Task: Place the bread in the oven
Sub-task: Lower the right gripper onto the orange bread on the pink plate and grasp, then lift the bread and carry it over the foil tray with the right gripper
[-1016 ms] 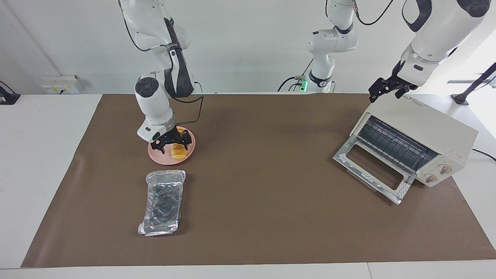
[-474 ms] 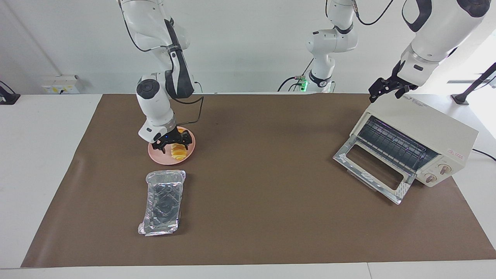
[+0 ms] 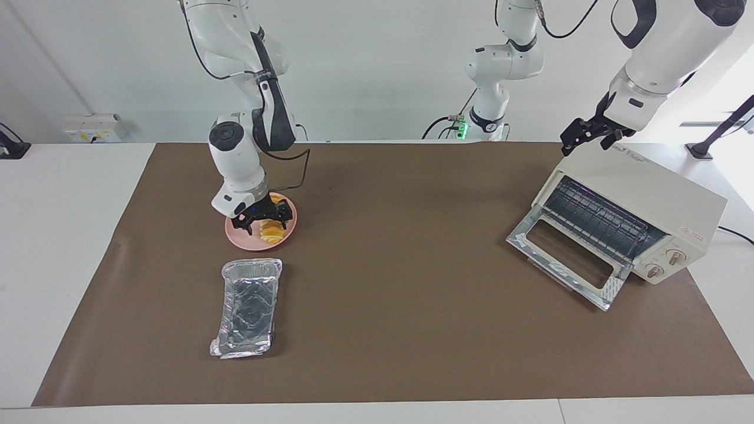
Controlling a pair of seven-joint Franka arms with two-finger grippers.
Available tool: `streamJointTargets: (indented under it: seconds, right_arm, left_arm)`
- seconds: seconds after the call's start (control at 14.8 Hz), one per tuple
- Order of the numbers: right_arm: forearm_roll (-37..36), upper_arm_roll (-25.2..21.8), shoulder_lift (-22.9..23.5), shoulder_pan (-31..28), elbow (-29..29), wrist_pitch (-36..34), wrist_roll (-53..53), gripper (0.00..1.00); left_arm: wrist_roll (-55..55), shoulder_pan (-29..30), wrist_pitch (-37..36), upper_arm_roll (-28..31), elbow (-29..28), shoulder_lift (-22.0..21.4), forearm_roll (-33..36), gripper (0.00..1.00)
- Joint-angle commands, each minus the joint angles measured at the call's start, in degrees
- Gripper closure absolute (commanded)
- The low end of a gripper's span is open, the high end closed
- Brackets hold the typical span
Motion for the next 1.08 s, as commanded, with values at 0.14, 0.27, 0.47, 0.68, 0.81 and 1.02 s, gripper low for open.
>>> streamJointTargets:
  seconds: [0.14,0.27,0.47,0.68,0.81,1.02]
  right_arm:
    - [0.54,-0.07,0.96,0.26,-1.76,3.41,1.53,0.90]
    - [0.63,-0.07,1.14,0.43,-0.53,2.54,2.42,1.00]
    - [0.54,-0.07,0.70,0.43,2.44,-2.36,2.07,1.00]
    - [0.54,-0.16,0.70,0.35,11.22,-14.30,1.45,1.00]
    - [0.54,-0.16,2.53,-0.53,19.82,-21.34,-0.12,1.00]
    - [0.45,-0.60,6.50,-1.67,28.64,-23.22,-2.41,1.00]
  left_arm:
    - [0.49,0.12,-0.22,0.27,-1.62,-1.52,-0.70,0.00]
    - [0.49,0.12,-0.22,0.27,-1.62,-1.61,-0.70,0.00]
    - [0.49,0.12,-0.22,0.27,-1.54,-1.61,-0.70,0.00]
    - [0.49,0.12,-0.22,0.27,-1.54,-1.52,-0.70,0.00]
    - [0.49,0.12,-0.22,0.27,-1.54,-1.61,-0.70,0.00]
    - [0.49,0.12,-0.22,0.27,-1.54,-1.52,-0.70,0.00]
